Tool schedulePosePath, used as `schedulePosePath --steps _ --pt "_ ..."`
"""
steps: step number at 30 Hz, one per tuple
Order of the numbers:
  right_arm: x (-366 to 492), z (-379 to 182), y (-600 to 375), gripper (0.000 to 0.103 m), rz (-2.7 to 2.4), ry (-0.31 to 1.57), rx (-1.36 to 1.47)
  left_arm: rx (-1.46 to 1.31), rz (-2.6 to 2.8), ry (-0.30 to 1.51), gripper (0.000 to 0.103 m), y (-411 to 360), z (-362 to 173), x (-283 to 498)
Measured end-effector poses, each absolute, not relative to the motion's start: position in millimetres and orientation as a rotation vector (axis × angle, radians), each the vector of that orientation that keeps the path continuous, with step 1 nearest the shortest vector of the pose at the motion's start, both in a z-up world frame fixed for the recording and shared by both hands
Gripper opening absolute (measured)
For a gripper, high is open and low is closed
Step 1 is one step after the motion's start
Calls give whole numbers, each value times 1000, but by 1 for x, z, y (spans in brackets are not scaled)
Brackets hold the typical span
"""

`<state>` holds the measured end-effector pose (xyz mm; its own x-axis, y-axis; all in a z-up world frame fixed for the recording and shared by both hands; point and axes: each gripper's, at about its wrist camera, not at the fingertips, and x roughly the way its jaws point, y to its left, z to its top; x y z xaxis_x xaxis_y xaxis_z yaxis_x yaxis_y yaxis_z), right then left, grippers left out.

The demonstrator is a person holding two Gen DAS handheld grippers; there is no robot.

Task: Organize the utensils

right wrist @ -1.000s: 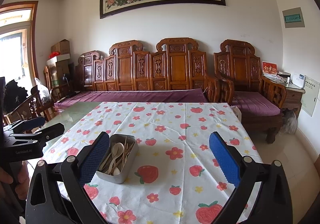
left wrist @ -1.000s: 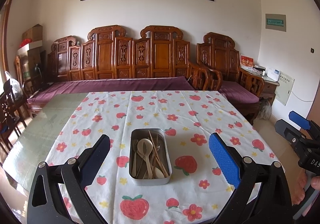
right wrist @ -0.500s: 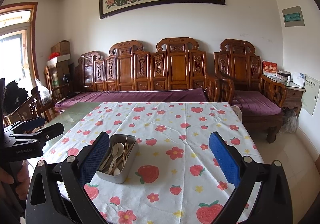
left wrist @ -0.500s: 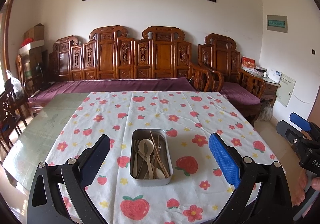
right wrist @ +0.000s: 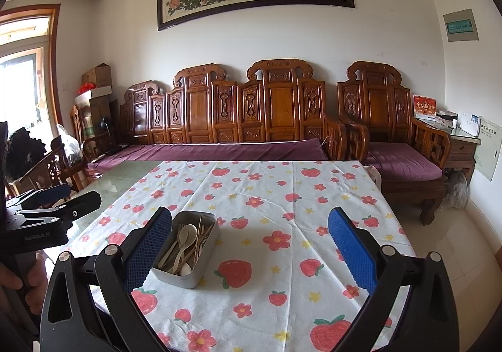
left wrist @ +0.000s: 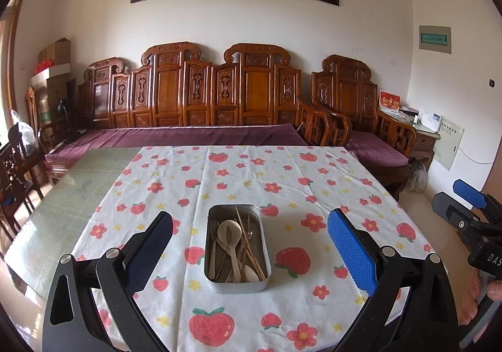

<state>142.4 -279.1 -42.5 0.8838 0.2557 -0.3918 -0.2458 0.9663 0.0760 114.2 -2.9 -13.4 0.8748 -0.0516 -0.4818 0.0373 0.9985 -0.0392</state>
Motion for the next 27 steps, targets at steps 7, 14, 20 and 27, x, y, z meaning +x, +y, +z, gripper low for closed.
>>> schedulePosePath --steps 7,14,20,27 --pt "142 -42 -279 100 261 412 25 -28 -47 502 95 -3 -14 114" --pt "142 -42 -279 100 261 411 26 -30 -48 503 95 -3 -14 114" --pt "142 -42 -278 100 261 412 27 -31 -47 503 95 -3 -13 113" --pt "142 -42 -278 100 260 412 28 -37 -49 504 95 -6 -9 115"
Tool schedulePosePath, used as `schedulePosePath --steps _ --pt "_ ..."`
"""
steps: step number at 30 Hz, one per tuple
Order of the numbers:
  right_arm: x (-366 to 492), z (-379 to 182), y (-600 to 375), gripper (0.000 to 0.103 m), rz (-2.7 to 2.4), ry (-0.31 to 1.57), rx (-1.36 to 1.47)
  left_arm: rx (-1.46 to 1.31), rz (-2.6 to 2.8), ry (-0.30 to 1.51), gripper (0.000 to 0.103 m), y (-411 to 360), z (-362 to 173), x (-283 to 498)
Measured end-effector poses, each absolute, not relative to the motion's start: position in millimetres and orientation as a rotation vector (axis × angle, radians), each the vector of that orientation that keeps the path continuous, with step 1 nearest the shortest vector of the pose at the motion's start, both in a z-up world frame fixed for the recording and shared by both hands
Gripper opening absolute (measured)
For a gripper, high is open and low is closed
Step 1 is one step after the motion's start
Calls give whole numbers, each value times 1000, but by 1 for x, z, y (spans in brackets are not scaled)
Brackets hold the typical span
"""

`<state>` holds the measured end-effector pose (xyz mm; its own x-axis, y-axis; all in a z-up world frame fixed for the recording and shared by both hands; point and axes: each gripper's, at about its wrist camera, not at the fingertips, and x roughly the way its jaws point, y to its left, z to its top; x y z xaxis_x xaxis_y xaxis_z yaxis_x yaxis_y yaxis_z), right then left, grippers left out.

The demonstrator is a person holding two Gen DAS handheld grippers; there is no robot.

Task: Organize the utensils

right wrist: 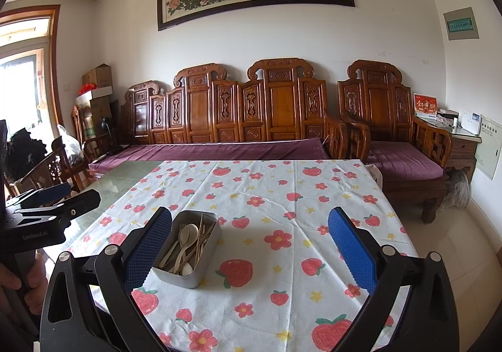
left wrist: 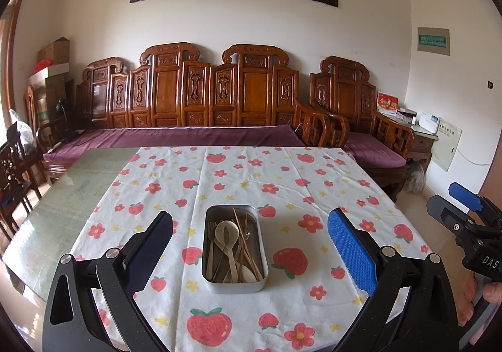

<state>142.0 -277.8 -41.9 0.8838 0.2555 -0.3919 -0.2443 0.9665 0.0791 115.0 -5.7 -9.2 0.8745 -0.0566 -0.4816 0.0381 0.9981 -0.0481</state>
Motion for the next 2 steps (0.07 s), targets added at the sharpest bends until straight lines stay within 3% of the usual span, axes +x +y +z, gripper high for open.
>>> schedulePosePath --steps 2 --pt "142 -42 -278 100 261 411 27 -38 -49 504 95 -8 -7 116"
